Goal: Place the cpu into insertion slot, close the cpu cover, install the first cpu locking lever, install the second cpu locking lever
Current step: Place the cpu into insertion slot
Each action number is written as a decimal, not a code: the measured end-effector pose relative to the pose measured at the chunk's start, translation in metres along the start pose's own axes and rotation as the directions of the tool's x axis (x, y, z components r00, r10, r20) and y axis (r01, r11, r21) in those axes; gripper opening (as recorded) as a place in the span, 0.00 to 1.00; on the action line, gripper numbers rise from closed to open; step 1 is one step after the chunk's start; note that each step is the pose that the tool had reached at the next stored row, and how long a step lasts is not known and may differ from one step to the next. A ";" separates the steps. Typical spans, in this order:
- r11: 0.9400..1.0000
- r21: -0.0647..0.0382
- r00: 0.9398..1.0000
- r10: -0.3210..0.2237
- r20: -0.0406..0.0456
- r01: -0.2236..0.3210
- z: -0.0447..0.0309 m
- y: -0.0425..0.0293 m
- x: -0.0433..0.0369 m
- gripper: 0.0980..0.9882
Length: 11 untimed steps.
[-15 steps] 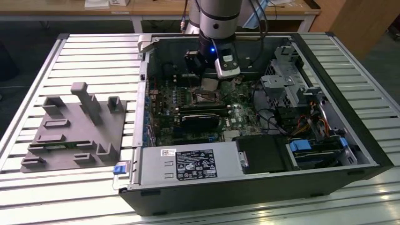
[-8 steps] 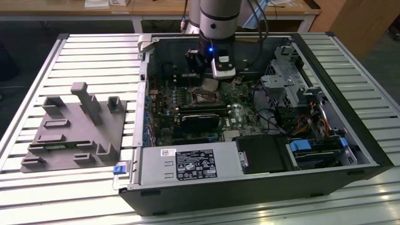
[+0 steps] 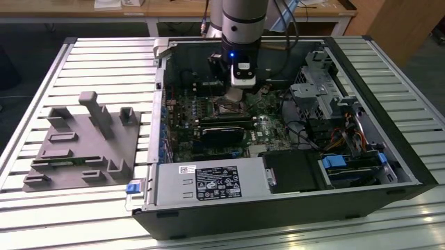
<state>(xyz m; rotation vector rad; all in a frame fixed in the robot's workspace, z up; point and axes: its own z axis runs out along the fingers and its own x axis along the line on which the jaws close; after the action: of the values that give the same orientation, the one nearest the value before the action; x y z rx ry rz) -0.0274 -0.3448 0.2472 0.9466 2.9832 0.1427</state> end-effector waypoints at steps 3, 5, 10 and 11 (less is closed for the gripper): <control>0.999 -0.001 0.999 0.052 0.005 -0.052 0.0004 0.0000 0.0000 0.49; 0.996 -0.002 0.996 0.088 0.008 -0.087 0.0008 -0.0001 0.0000 0.49; 0.984 -0.005 0.984 0.177 0.016 -0.177 0.0015 -0.0001 0.0000 0.49; 0.981 -0.005 0.981 0.194 0.017 -0.194 0.0017 -0.0001 0.0000 0.49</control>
<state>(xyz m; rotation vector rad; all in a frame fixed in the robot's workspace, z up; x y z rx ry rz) -0.0274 -0.3448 0.2454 1.2306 2.8682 0.1403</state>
